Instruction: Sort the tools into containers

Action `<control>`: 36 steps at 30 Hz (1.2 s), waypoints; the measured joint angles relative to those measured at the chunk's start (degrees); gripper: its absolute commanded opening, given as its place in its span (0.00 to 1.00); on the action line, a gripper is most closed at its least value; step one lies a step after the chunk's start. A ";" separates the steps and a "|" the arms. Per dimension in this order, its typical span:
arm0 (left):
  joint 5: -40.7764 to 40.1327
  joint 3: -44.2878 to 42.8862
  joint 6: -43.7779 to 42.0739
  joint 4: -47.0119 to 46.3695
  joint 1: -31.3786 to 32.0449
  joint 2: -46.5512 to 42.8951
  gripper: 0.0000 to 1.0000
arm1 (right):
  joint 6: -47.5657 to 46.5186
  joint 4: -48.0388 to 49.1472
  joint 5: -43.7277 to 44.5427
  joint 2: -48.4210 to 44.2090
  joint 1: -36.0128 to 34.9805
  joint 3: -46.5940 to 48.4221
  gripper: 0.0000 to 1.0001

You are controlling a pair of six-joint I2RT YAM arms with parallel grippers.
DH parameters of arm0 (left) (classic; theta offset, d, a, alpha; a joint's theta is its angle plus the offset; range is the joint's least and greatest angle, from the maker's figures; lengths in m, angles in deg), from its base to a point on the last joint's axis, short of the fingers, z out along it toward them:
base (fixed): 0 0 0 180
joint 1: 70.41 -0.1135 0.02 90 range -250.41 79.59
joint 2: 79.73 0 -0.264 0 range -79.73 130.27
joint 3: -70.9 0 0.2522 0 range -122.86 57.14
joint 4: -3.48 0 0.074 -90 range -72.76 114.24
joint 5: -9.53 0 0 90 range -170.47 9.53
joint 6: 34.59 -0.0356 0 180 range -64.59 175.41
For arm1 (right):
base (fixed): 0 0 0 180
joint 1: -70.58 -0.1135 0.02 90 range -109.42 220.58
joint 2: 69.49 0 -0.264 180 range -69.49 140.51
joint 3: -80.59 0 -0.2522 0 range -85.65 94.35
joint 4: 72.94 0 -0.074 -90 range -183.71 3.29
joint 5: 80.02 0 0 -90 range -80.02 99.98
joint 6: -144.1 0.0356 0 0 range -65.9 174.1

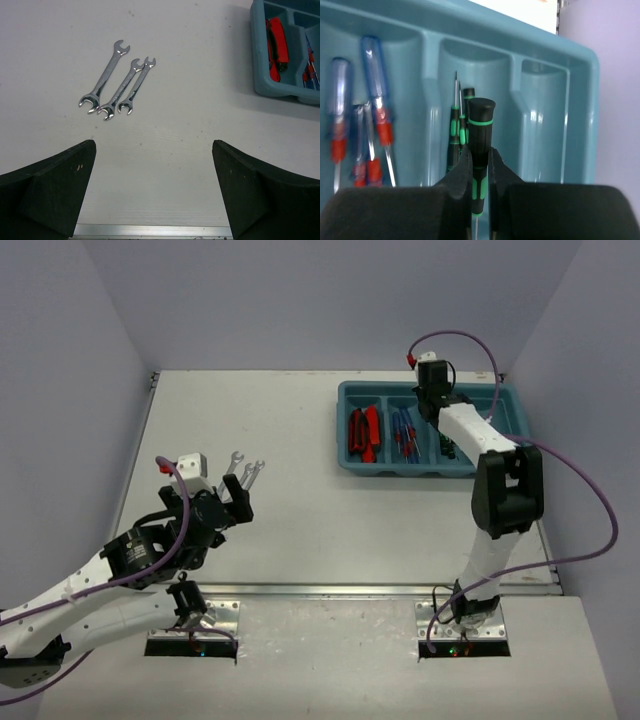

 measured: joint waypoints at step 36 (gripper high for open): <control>31.05 -9.44 -9.21 -20.10 -33.64 52.57 0.89 | 24.95 -6.21 -30.86 -36.81 -19.03 -35.31 0.99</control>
